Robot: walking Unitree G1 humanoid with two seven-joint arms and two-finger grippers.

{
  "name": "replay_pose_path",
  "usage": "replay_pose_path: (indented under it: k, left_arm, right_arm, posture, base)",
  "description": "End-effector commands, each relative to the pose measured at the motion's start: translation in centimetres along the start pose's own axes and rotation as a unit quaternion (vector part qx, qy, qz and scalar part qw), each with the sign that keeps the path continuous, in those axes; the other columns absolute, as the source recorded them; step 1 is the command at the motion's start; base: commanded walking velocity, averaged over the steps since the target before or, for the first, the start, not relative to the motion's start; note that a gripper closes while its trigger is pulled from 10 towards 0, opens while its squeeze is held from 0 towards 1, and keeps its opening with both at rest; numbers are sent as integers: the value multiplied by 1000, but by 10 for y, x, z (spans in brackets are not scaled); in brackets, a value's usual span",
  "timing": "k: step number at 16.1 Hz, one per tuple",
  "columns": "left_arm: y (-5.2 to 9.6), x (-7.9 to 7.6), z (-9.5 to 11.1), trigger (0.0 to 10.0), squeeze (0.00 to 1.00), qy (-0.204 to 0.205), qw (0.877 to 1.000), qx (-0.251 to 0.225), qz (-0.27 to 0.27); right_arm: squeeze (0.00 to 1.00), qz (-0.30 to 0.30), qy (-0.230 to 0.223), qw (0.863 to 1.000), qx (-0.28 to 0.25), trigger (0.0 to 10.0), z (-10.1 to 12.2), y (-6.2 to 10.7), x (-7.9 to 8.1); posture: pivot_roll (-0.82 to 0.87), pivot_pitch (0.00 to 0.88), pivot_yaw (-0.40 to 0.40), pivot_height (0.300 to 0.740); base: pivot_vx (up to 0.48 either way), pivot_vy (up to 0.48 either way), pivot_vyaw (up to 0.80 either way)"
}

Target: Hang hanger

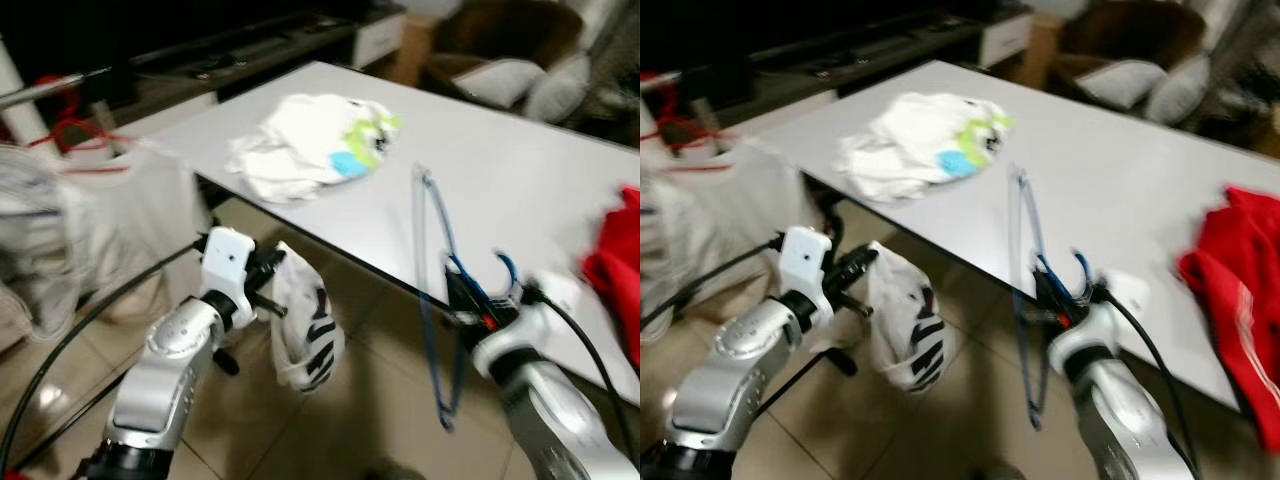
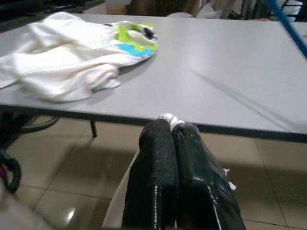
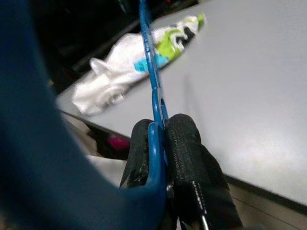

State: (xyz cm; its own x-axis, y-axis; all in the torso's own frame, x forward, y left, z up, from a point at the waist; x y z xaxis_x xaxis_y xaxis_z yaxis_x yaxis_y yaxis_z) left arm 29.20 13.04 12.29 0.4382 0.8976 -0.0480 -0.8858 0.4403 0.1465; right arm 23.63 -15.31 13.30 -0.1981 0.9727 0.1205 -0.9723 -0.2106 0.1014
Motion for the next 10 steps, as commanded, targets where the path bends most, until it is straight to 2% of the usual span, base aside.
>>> replay_pose_path:
  k: [1,3,5,6,10]
  left_arm:
    - [-2,-5,9,10000,0,1,1000,-17,-1]
    - [2,-4,9,10000,0,22,999,-22,12]
    - [10,-14,2,10000,0,3,1000,-17,6]
    - [10,-22,3,10000,0,-11,1000,-9,-21]
    - [6,-22,4,10000,0,-3,1000,-14,-15]
  right_arm:
    - [0,0,7,1000,8,10000,1,3,-1]
    - [0,22,12,1000,7,10000,4,2,3]
    - [0,17,16,1000,11,10000,3,6,-4]
    - [0,-1,17,1000,12,10000,2,7,-6]
    - [0,-2,3,1000,6,10000,3,12,-2]
  posture:
    - [-90,0,31,740]
    - [-86,0,19,740]
    - [-69,0,-4,740]
    - [-77,0,-15,740]
    - [-100,0,0,740]
  base:
    - [0,0,-800]
    - [0,0,-800]
    - [0,0,-800]
    - [0,-304,-800]
    - [0,-436,-800]
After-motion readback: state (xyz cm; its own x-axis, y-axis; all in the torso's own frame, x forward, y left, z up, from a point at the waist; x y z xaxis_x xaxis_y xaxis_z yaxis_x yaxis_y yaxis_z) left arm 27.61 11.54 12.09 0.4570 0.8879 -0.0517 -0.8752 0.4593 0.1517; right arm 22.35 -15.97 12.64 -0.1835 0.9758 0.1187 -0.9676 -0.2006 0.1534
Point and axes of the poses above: a point about 5 cm out from each wrist's last joint towards the gripper, its own y axis pointing back from the gripper into the wrist, its own z axis along the axis of the wrist's last joint, x = y × z, the point moved 2 cm from there along -y, pointing out of the wrist towards the gripper, and after that the axes turned 3 degrees about y, right-handed, at the moved point
